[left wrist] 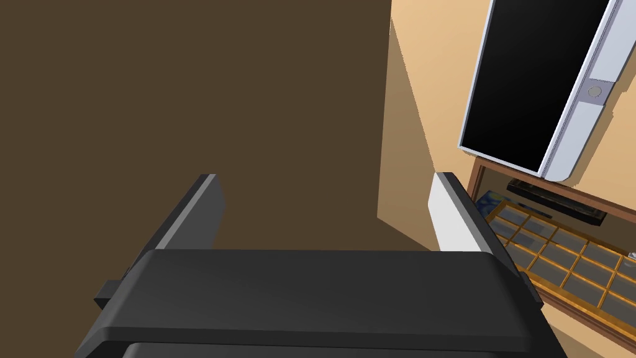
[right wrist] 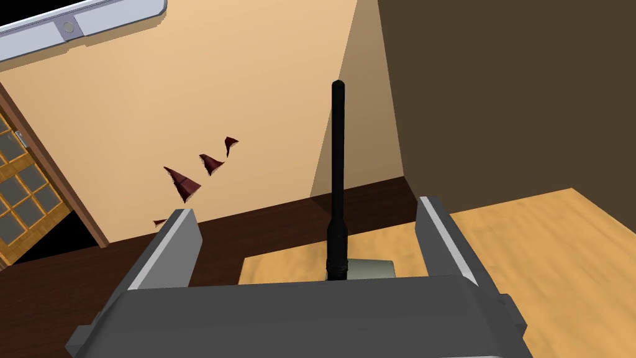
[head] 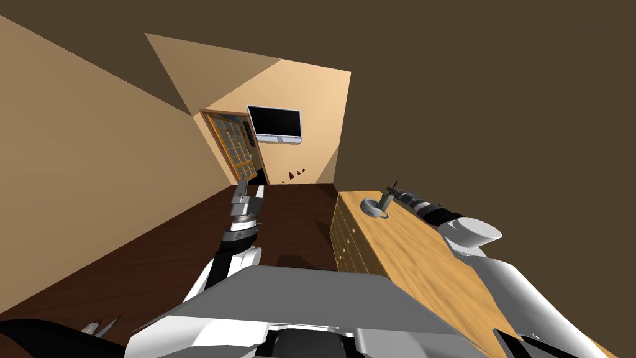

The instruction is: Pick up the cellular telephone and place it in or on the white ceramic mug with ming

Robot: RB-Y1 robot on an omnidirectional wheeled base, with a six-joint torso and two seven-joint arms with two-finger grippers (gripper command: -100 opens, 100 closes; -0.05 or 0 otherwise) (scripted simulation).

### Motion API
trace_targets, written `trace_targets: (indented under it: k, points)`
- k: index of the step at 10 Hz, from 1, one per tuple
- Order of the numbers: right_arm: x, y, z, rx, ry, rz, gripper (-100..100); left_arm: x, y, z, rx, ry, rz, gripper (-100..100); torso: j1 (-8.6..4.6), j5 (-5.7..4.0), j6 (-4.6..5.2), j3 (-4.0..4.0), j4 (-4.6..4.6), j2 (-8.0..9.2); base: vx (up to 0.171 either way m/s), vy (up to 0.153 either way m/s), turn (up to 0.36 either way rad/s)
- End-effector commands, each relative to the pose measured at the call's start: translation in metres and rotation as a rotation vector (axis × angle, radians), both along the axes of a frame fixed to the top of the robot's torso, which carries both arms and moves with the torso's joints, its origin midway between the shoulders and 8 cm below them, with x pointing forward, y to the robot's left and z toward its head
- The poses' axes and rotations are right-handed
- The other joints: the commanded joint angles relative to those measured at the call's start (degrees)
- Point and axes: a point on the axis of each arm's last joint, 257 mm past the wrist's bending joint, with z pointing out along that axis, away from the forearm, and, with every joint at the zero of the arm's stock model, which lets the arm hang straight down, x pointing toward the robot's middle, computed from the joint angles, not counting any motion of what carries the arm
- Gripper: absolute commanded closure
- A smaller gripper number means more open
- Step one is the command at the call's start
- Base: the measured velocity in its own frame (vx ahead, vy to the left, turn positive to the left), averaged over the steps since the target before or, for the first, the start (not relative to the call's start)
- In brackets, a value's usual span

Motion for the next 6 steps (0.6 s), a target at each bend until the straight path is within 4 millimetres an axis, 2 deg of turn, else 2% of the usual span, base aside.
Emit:
trace_targets:
  k: [1, 2, 3, 4, 6]
  points:
    - [-0.0017, -0.0024, 0.0126, 0.0, -0.002, 0.007, -100, 0.0, 0.0, 0.0, 0.0, 0.0, 0.0, 0, 0.0, 0.0, 0.0, 0.0, 0.0, 0.0, 0.016, 0.044, -0.032]
    - [-0.003, -0.0041, 0.0192, 0.0, -0.003, 0.011, -100, 0.0, 0.0, 0.0, 0.0, 0.0, 0.0, 0, -0.05, -0.01, 0.0, 0.01, 0.0, 0.01, 0.016, 0.037, -0.028]
    - [-0.002, -0.003, 0.0132, -0.001, -0.002, 0.008, -100, 0.0, 0.0, 0.0, 0.0, 0.0, 0.0, 0, -0.08, -0.02, 0.0, 0.01, 0.0, 0.01, 0.006, 0.015, -0.007]
    - [-0.002, -0.0031, 0.0139, 0.0, -0.003, 0.009, 0, 0.0, 0.0, 0.0, 0.0, 0.0, 0.0, 0, -0.16, -0.05, -0.01, 0.02, 0.0, 0.03, 0.0, 0.0, 0.0]
    - [-0.002, -0.0031, 0.0139, 0.0, -0.003, 0.009, 0, 0.0, 0.0, 0.0, 0.0, 0.0, 0.0, 0, -0.23, -0.07, -0.01, 0.03, 0.01, 0.06, 0.0, 0.0, 0.0]
